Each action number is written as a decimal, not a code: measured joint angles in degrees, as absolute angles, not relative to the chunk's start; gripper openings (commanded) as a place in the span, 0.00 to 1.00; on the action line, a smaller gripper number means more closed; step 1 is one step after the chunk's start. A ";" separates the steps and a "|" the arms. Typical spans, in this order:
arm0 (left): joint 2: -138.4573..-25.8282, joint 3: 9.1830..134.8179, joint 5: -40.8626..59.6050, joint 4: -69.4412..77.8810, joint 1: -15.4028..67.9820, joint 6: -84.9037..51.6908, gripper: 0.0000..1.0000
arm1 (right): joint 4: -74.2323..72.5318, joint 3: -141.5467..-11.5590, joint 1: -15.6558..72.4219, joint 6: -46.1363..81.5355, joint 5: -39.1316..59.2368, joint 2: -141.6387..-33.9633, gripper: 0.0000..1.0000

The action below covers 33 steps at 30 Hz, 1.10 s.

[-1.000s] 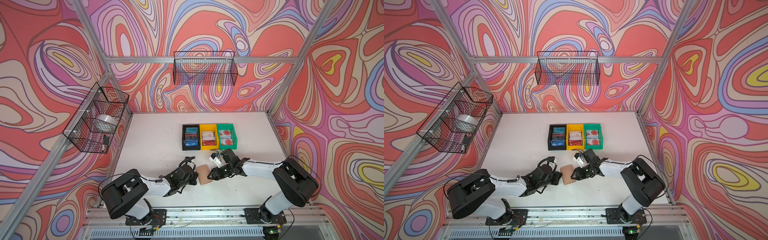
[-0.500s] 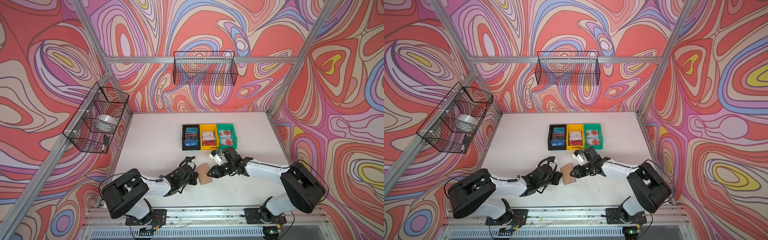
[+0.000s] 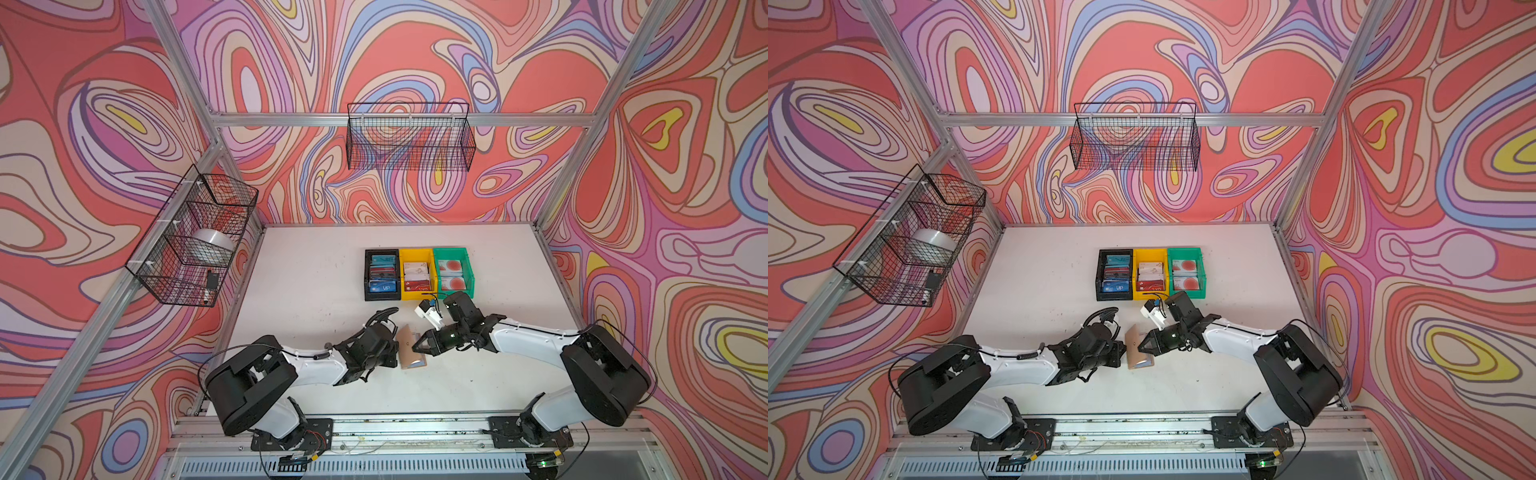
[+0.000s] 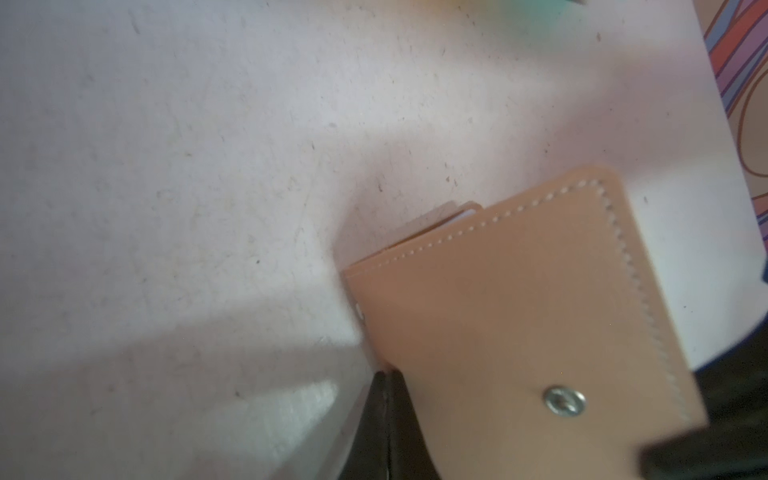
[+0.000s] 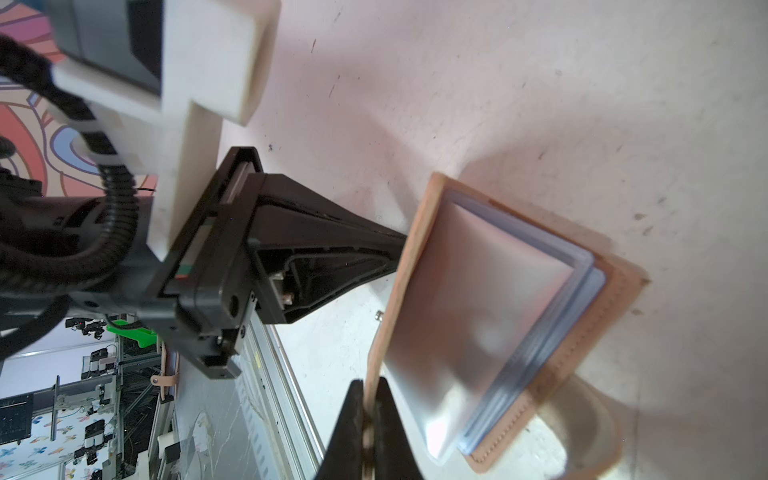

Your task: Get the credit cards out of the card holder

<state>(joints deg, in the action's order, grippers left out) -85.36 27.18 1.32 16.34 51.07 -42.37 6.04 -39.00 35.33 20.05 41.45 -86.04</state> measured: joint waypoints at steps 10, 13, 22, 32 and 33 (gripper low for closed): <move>-80.01 27.27 1.91 7.40 50.59 -42.06 0.06 | 6.04 -40.69 35.33 20.10 42.59 -87.13 0.20; -78.39 27.29 2.13 5.06 49.76 -42.00 0.06 | 6.24 -41.34 35.38 19.86 42.92 -87.48 0.23; -72.75 27.42 4.27 -0.08 43.81 -41.87 0.05 | 5.78 -42.37 36.32 20.23 45.28 -89.82 0.27; -68.99 36.07 6.94 -7.38 38.65 -39.75 0.05 | 3.05 -42.39 38.15 21.12 49.87 -91.37 0.34; -69.04 37.01 7.20 -8.01 38.61 -39.55 0.05 | 2.83 -42.39 38.26 21.17 50.28 -91.46 0.34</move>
<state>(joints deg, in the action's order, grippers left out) -69.04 37.01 7.20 -8.01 38.61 -39.55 2.83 -42.39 38.26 21.17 50.28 -91.46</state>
